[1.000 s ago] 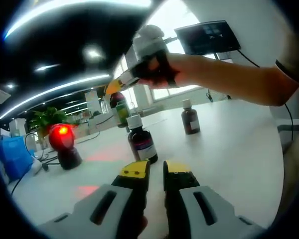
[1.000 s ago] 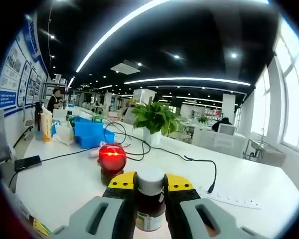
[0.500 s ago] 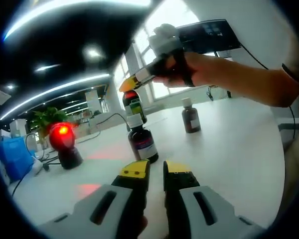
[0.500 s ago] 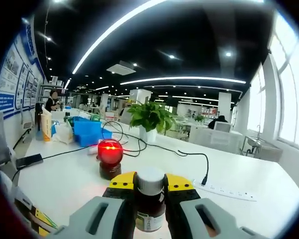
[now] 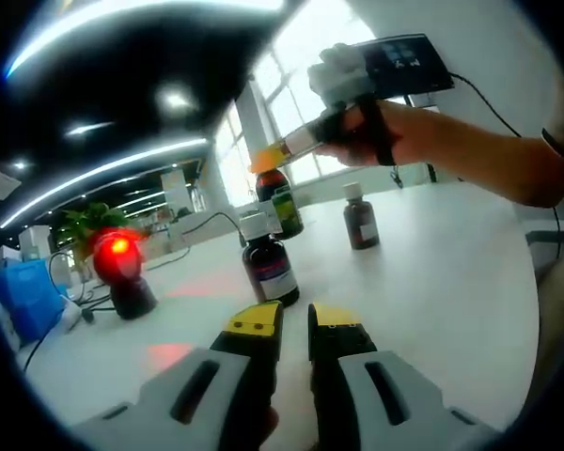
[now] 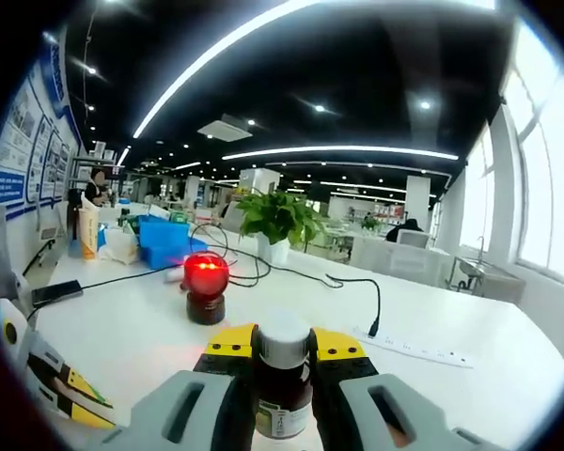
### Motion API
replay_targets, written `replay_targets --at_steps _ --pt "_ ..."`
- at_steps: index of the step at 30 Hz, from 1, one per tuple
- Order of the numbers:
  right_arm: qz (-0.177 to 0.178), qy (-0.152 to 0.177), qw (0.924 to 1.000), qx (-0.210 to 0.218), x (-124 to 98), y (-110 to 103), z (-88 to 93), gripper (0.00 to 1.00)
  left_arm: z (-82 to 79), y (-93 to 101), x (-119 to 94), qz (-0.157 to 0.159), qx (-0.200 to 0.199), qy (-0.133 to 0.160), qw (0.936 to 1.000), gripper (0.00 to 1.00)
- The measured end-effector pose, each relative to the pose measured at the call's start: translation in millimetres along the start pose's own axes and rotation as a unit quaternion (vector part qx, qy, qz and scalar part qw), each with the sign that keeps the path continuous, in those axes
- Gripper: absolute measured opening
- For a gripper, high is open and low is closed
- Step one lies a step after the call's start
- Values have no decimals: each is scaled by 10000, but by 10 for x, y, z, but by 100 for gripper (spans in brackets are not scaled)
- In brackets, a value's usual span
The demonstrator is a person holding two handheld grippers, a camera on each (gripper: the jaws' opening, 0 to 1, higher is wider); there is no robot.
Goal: Rotate the medicine bottle to make it face forward pick up the medicine bottle inspect the drug traceability code place the medicine on the table
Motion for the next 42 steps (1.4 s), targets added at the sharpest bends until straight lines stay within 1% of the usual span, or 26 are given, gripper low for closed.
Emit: replay_targets --at_steps 16,26,42 --pt "8 -180 9997 156 -221 -126 291 16 -6 11 -9 42 -15 28 10000 3" --pt "24 -180 9997 178 -353 -214 368 16 -11 21 -7 68 11 37 10000 3" --pt "-27 -176 9995 268 -411 -316 442 16 -8 24 -2 82 39 39 10000 3"
Point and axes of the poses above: the point that each gripper's makers call its tool centre point, and the gripper's own axes: x roughly forward along the fingers, y roughly to its right, z roughly out of its underside, the point moved 5 cm from there along -x, roughly backward along the fingers, and after that the axes turned 14 degrees about -x, right-handed, at the moved point
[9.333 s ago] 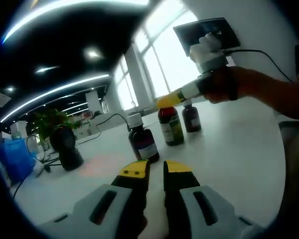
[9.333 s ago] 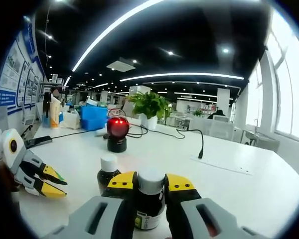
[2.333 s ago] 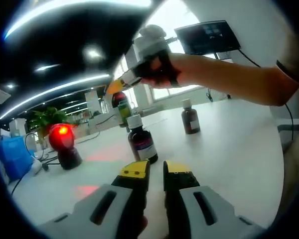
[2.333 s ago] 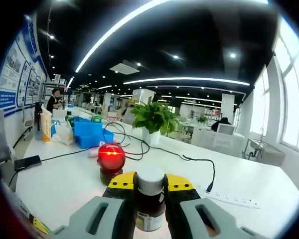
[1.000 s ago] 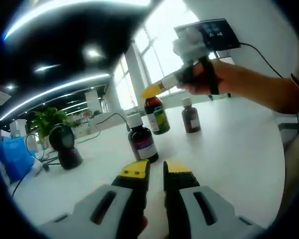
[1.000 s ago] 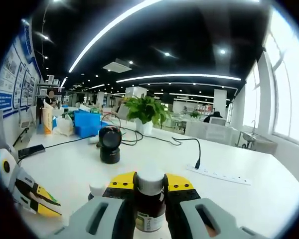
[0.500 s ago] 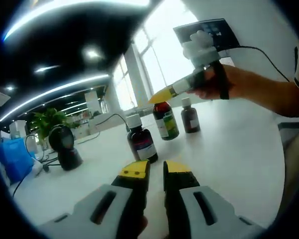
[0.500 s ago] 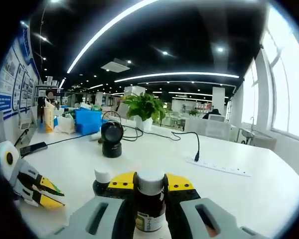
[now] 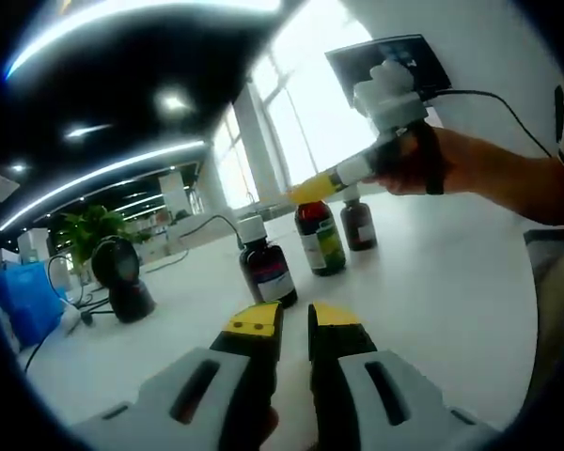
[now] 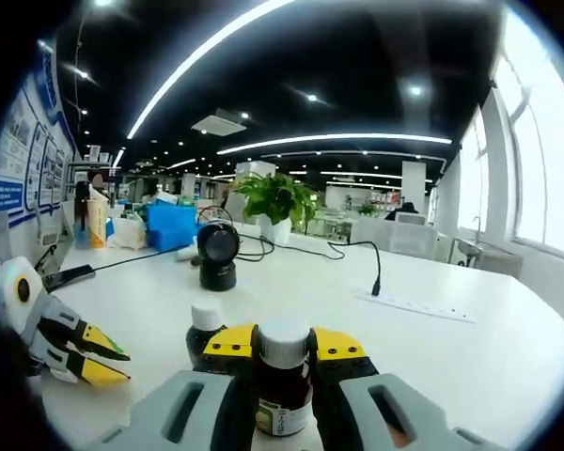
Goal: Rotate the medicine bottle to make it face forward pick up the medicine bottle inspect the drug traceability code place the medicine on the table
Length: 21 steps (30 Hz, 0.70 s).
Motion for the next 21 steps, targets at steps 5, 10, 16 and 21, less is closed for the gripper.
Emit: replay_targets --at_steps 5,10,16,21 --pt "-9 -34 10000 67 4 7 -3 16 1 -2 4 5 -3 2 10000 3" --pt "39 -7 9999 114 -14 2 5 17 4 -2 6 4 -2 7 10000 3" --pt "64 30 9999 113 -40 -11 11 17 0 1 4 8 4 6 10000 3" --pt "67 70 9999 111 -53 -6 21 17 2 3 5 9 12 1 10000 3"
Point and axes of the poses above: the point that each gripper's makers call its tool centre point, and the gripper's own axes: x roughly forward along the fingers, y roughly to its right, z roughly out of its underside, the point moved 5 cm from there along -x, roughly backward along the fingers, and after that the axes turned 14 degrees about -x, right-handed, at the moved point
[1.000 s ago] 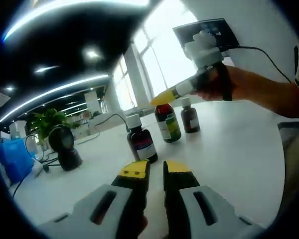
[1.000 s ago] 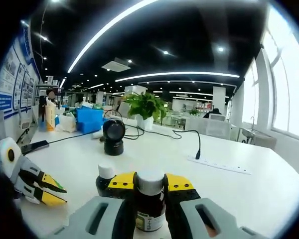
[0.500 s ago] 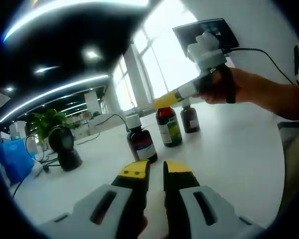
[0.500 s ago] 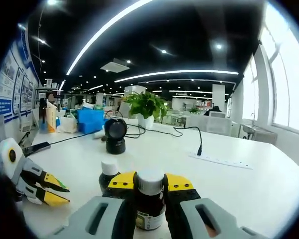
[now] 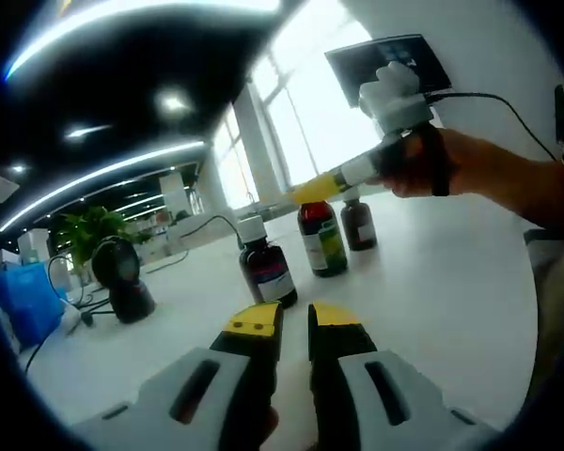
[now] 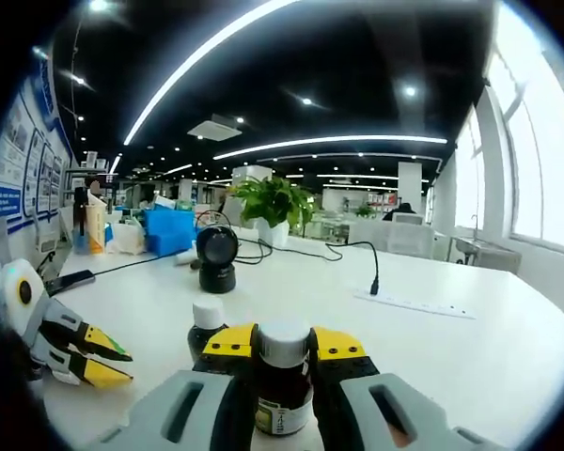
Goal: Rotate the medicine bottle to make it face forward pick up the medicine bottle inspect the drug traceability code place the medicine on the table
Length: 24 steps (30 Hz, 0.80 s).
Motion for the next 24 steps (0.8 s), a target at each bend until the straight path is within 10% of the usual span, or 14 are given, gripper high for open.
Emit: replay_targets --at_steps 24 --pt "104 40 9997 -226 11 -27 35 18 -8 3 -5 7 2 1 10000 3"
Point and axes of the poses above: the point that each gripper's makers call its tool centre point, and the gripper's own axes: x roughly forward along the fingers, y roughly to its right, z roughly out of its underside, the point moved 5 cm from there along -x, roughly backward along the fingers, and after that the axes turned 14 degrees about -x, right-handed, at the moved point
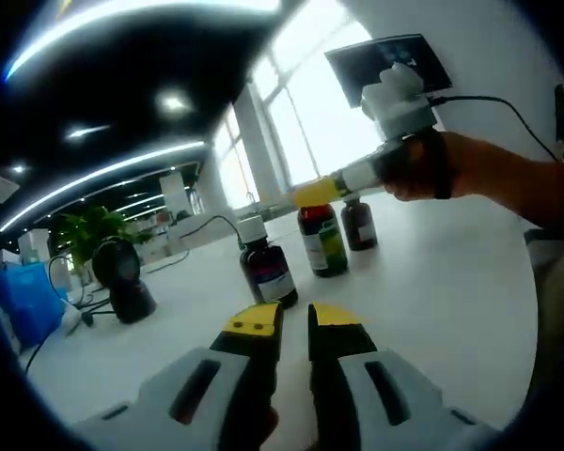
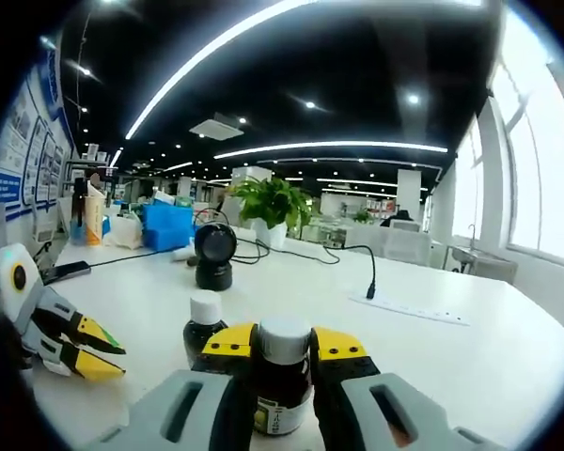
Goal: Rotate the medicine bottle to make it face forward pick up the medicine bottle inspect the drug traceability code place the medicine on the table
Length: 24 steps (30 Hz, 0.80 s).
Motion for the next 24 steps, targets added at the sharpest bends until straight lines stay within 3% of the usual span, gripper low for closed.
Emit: replay_targets --at_steps 12,24 --pt "51 15 10000 10 -8 -1 3 18 -6 3 -5 9 -11 2 10000 3" --pt "57 275 9996 -2 -162 45 -62 18 -5 3 -7 11 -1 -1 10000 3"
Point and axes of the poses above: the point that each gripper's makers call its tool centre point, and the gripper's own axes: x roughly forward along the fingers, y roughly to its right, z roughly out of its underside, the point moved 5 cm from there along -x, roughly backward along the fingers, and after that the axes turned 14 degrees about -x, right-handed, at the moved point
